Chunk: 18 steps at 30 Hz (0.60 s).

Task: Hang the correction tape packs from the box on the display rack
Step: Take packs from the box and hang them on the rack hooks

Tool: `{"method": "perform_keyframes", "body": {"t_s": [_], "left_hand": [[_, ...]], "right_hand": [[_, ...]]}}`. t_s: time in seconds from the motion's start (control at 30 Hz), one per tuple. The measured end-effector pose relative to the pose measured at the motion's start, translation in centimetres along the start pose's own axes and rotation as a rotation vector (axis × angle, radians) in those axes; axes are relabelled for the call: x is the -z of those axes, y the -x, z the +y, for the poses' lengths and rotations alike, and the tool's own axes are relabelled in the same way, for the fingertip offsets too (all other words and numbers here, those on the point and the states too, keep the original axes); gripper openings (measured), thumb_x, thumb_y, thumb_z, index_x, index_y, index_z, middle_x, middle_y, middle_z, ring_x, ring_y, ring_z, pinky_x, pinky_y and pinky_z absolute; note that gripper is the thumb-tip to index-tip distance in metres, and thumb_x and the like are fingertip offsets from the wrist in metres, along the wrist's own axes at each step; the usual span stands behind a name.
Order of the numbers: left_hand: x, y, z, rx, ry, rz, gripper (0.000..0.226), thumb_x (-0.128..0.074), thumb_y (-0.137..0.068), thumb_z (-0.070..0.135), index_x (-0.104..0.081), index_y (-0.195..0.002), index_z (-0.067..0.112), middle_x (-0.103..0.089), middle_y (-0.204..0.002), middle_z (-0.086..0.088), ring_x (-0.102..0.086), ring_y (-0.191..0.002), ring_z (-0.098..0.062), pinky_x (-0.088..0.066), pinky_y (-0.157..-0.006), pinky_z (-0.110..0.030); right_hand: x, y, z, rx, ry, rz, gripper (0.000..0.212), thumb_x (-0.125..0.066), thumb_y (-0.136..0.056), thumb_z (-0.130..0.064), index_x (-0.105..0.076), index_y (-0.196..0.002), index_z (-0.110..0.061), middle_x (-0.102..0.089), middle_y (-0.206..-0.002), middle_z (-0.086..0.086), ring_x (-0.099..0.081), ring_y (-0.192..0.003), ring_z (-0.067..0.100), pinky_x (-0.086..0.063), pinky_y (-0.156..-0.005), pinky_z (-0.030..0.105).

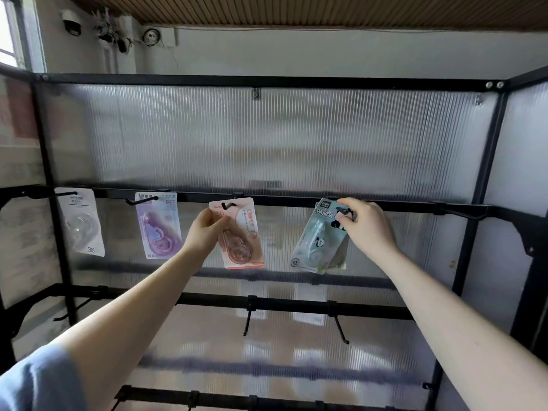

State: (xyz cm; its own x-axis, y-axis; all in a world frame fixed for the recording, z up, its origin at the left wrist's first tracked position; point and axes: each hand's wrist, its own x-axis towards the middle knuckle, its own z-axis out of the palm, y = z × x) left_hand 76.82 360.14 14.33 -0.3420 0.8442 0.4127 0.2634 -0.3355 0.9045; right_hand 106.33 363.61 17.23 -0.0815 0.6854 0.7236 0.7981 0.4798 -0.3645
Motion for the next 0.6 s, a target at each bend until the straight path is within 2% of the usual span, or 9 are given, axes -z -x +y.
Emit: {"method": "perform_keyframes", "body": {"t_s": [0.13, 0.2, 0.3, 0.47, 0.6], "left_hand": [[-0.2, 0.3, 0.1, -0.005, -0.019, 0.064, 0.016, -0.052, -0.096, 0.014, -0.05, -0.11, 0.007, -0.06, -0.097, -0.003, -0.06, -0.088, -0.018, -0.047, -0.065, -0.023], [-0.1, 0.5, 0.2, -0.01, -0.039, 0.098, 0.027, -0.055, -0.095, 0.016, -0.049, -0.12, 0.006, -0.06, -0.106, -0.006, -0.058, -0.093, -0.018, -0.046, -0.065, -0.021], [0.2, 1.3, 0.3, -0.009, -0.074, 0.144, 0.046, -0.057, -0.094, 0.016, -0.042, -0.137, 0.008, -0.054, -0.121, -0.005, -0.053, -0.105, -0.018, -0.044, -0.077, -0.022], [0.8, 2.9, -0.2, 0.024, -0.199, 0.195, 0.059, -0.058, -0.094, 0.028, -0.033, -0.145, 0.011, -0.042, -0.145, -0.011, -0.044, -0.13, -0.027, -0.038, -0.106, -0.04], [1.3, 4.7, -0.9, 0.029, -0.378, 0.23, 0.058, -0.057, -0.094, 0.028, -0.034, -0.145, 0.011, -0.04, -0.147, -0.012, -0.041, -0.133, -0.028, -0.036, -0.108, -0.044]], "right_hand": [[0.3, 0.7, 0.3, 0.036, 0.062, 0.024, 0.043, -0.059, -0.091, -0.017, -0.051, -0.133, -0.011, -0.057, -0.131, 0.007, -0.051, -0.121, 0.026, -0.04, -0.098, 0.036], [0.5, 1.1, 0.5, 0.012, 0.055, 0.037, 0.051, -0.059, -0.09, -0.013, -0.044, -0.138, -0.009, -0.049, -0.139, 0.009, -0.045, -0.126, 0.027, -0.036, -0.104, 0.038], [0.8, 1.8, 0.9, -0.048, 0.015, 0.035, 0.058, -0.058, -0.09, -0.014, -0.034, -0.144, -0.008, -0.039, -0.146, 0.012, -0.038, -0.132, 0.029, -0.032, -0.109, 0.041], [1.5, 3.5, 1.3, -0.088, 0.038, 0.021, 0.059, -0.057, -0.092, -0.017, -0.033, -0.143, -0.003, -0.038, -0.146, 0.014, -0.038, -0.132, 0.031, -0.03, -0.108, 0.04], [1.5, 5.6, 1.5, -0.085, 0.054, -0.009, 0.057, -0.057, -0.091, -0.018, -0.035, -0.142, -0.002, -0.042, -0.143, 0.016, -0.041, -0.128, 0.033, -0.033, -0.104, 0.04]]}}
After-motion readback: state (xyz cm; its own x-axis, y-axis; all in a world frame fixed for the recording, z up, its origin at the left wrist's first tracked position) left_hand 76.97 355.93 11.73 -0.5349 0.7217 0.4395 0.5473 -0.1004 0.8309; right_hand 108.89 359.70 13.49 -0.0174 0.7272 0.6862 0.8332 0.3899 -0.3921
